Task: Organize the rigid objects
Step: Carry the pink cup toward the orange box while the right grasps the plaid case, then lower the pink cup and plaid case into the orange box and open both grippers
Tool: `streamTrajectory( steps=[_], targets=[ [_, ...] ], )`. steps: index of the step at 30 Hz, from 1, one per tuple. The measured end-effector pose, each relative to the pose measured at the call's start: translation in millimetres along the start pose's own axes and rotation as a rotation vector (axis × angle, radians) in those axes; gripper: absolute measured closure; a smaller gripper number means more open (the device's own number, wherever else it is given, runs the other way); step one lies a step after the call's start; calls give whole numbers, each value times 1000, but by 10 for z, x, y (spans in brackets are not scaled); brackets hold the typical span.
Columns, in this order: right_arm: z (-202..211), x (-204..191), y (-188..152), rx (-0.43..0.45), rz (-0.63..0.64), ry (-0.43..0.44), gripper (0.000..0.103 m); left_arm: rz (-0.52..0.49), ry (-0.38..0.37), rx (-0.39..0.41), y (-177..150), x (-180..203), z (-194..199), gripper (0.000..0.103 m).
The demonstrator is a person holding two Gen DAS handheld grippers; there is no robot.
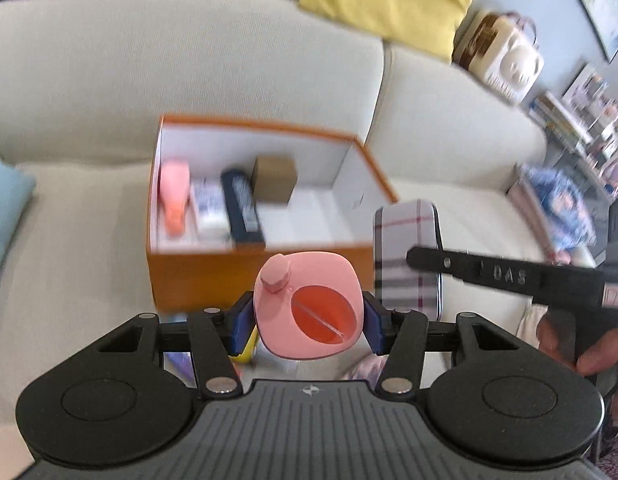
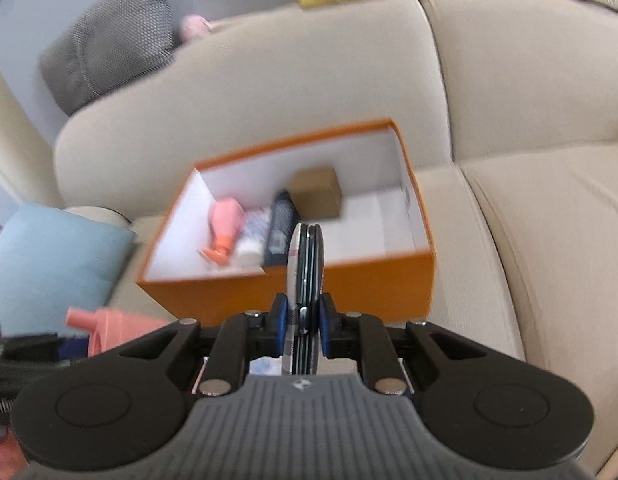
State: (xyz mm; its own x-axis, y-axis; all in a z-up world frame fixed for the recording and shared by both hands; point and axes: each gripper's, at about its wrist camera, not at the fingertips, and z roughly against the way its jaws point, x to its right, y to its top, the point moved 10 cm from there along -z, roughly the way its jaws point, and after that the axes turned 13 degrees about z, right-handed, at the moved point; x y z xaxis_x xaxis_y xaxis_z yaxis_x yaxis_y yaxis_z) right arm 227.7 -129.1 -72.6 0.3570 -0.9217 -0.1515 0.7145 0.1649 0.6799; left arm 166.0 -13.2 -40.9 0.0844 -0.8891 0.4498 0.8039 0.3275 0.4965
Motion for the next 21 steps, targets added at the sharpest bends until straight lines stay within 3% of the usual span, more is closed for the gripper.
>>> streamTrajectory(
  steps=[5,11,21],
  targets=[
    [172,33,388,39,36,31,87,9,2,26,448,1,-82,41],
    [-35,195,768,16,80,25,87,-17,-14,-16,794,117,-557,41],
    [-1146,612,799,-183,68,50,87,-78,60,-204,822,54,-1774,41]
  ],
)
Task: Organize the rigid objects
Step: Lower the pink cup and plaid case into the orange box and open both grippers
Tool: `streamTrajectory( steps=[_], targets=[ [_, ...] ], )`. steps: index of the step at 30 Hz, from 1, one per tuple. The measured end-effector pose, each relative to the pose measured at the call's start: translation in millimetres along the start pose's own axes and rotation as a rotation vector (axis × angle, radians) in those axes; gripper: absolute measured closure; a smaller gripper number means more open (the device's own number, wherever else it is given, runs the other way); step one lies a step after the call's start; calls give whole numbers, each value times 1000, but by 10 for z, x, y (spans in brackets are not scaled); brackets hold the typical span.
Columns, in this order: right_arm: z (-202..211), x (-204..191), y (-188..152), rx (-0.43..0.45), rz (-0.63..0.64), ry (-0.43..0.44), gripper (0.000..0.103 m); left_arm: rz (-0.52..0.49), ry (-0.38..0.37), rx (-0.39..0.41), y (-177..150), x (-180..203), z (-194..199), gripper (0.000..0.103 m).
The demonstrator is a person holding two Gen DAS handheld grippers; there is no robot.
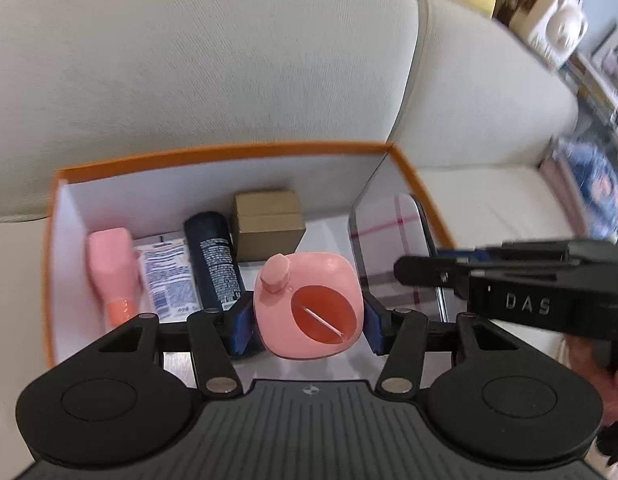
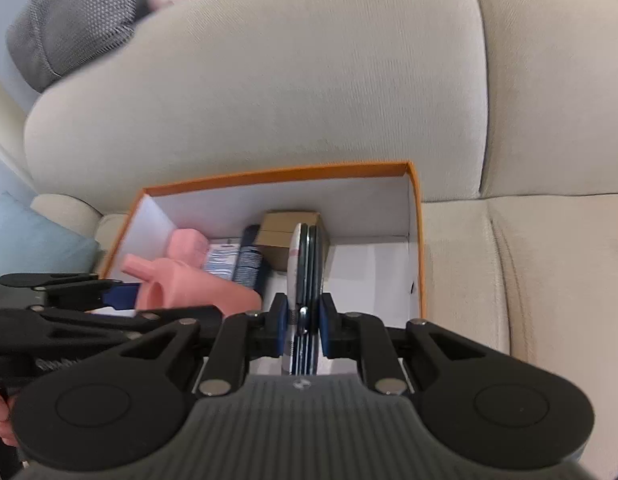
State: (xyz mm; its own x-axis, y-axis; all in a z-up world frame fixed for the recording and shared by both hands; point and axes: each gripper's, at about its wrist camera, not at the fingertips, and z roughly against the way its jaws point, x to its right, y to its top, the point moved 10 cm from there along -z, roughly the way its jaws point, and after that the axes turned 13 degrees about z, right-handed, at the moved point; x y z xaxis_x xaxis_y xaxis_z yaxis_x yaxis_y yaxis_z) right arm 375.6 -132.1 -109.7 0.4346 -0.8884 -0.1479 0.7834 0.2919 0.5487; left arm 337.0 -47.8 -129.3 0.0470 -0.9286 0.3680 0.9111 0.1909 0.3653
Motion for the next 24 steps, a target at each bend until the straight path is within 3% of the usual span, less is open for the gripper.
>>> streamTrajectory(
  steps=[10,17,24],
  targets=[
    [-636,290,167,-89,-13,10,87,-72,63,-73,147,-52,-556,41],
    [-883,292,201,-142,-25,19,87,-126,87,-91,120,-38,-687,41],
    [-963,271,199,-154,27,-9,85,-109,109,-79,90,-44,-756,38]
  ],
)
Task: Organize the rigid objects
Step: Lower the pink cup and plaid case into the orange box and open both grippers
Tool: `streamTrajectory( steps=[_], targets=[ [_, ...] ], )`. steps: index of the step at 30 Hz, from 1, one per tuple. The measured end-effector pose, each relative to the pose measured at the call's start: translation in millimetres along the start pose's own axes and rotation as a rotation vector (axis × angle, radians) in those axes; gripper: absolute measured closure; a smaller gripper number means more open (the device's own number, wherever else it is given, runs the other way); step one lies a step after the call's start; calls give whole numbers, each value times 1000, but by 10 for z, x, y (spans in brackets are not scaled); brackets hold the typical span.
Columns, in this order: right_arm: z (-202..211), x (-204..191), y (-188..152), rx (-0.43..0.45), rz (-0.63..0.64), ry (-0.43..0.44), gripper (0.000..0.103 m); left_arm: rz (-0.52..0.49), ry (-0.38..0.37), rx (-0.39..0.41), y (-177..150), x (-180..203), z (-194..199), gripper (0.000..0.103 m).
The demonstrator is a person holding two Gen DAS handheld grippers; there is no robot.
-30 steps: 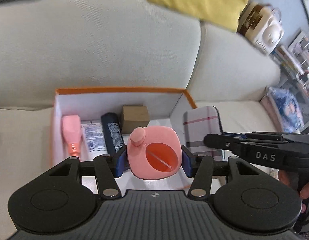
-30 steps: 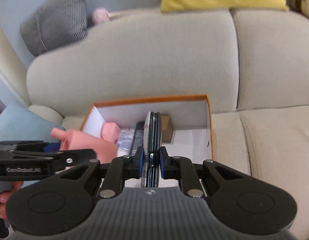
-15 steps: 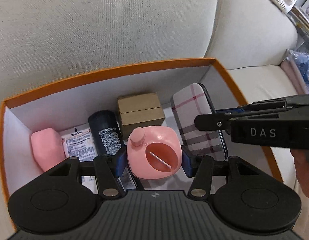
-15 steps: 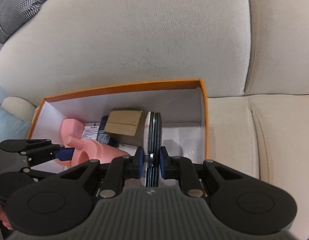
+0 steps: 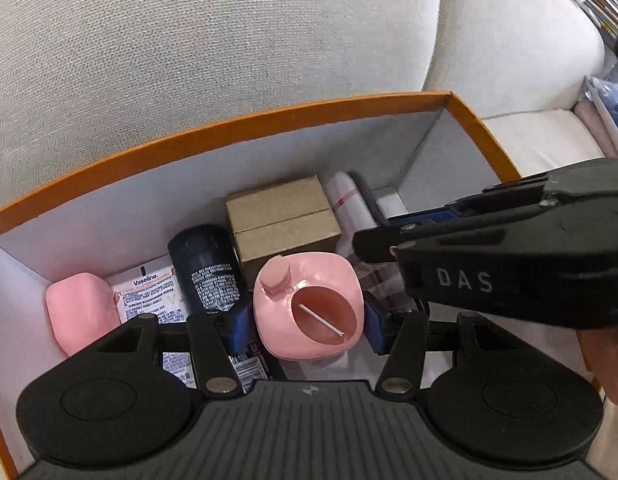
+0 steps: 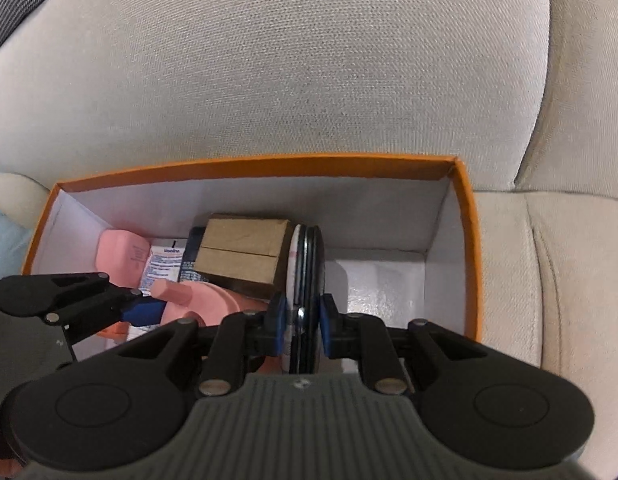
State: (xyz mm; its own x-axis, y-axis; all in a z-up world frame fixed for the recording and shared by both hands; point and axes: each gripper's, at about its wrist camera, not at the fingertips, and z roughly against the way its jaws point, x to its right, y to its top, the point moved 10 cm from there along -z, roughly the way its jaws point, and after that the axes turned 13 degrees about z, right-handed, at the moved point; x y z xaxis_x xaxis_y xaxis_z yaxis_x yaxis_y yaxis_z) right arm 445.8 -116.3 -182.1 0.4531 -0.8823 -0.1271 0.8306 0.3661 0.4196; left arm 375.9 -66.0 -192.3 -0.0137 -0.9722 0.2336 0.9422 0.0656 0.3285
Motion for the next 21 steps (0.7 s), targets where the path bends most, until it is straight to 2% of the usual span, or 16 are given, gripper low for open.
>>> streamTrajectory(
  steps=[5,10,11,12,17,21],
  targets=[
    [107,43,33,14,70,-59,87,-11,-7,19,-27,29,62,26],
    [205,62,34,25,111,-74,87,-14,-10,32,-83,35,193,25],
    [230,66,30,29,124,-80,89,-16,-15,30,-111,30,227,26],
    [248,63,27,35,139,-83,86,-18,-19,27,-138,28,261,29],
    [299,19,-94,13,233,-84,86,-27,-18,28,-193,8,341,49],
    [242,-150,-235,-37,420,-106,85,-26,-18,39,-223,-33,331,52]
  ],
)
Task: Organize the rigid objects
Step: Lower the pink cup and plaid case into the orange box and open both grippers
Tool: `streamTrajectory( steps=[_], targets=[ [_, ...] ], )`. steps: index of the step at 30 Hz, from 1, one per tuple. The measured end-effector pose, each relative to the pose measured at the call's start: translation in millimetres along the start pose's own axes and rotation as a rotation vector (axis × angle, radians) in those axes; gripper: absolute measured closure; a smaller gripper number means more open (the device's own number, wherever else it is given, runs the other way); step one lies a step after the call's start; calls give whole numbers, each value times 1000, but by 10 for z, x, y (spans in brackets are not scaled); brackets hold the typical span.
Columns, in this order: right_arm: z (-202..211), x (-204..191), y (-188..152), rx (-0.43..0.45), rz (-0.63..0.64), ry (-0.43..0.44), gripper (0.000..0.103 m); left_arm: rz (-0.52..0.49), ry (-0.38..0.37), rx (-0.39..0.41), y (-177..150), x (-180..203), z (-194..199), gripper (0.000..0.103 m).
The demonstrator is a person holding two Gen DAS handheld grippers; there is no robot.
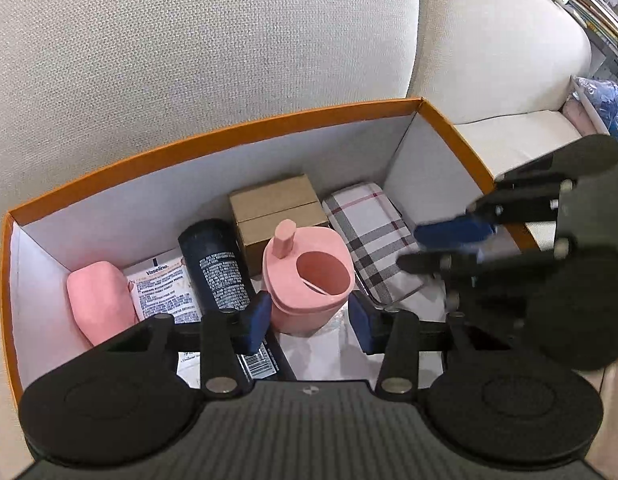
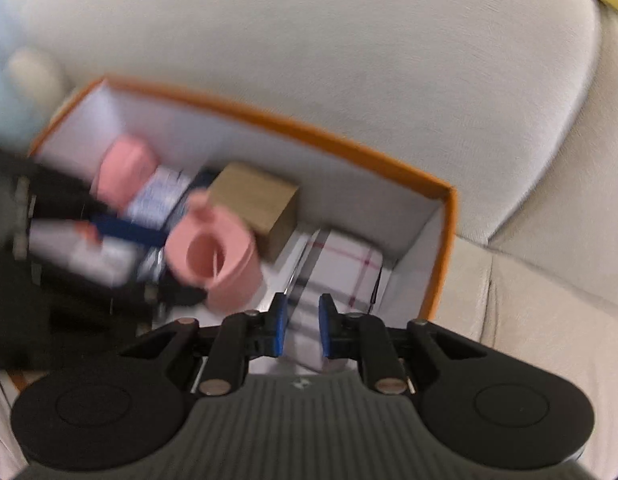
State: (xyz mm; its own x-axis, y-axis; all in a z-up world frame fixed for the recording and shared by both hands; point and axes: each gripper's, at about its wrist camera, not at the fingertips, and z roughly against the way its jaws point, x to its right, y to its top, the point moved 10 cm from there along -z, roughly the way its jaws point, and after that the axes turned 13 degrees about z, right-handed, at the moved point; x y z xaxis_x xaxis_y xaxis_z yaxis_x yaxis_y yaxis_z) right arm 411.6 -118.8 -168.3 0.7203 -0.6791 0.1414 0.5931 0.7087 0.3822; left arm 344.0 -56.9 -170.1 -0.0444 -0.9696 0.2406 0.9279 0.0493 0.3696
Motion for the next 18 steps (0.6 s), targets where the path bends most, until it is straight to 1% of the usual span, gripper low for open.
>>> streamTrajectory(
  steps=[2,3,5,7,10,17,18],
  targets=[
    [-23,-117,-53,-28,102,-1,81,11,-4,1,1,5,2,53],
    [-53,-163,-77,-39,136,3,77,13,-5,0,134,20,-148,53],
    [-109,-249,-115,-79,207,17,74,16,-3,2,155,25,-167,53],
    [-167,-296,-209,-118,272,11,72,13,-4,2,165,26,-192,53],
    [-253,-324,-259,-159,360,-37,72,-5,8,2,150,28,-205,52],
    [-384,-301,-310,-183,373,-41,73,-8,8,-4,112,24,-114,52],
    [-397,-294,-314,-183,373,-46,75,-8,6,-2,110,21,-102,52]
  ],
)
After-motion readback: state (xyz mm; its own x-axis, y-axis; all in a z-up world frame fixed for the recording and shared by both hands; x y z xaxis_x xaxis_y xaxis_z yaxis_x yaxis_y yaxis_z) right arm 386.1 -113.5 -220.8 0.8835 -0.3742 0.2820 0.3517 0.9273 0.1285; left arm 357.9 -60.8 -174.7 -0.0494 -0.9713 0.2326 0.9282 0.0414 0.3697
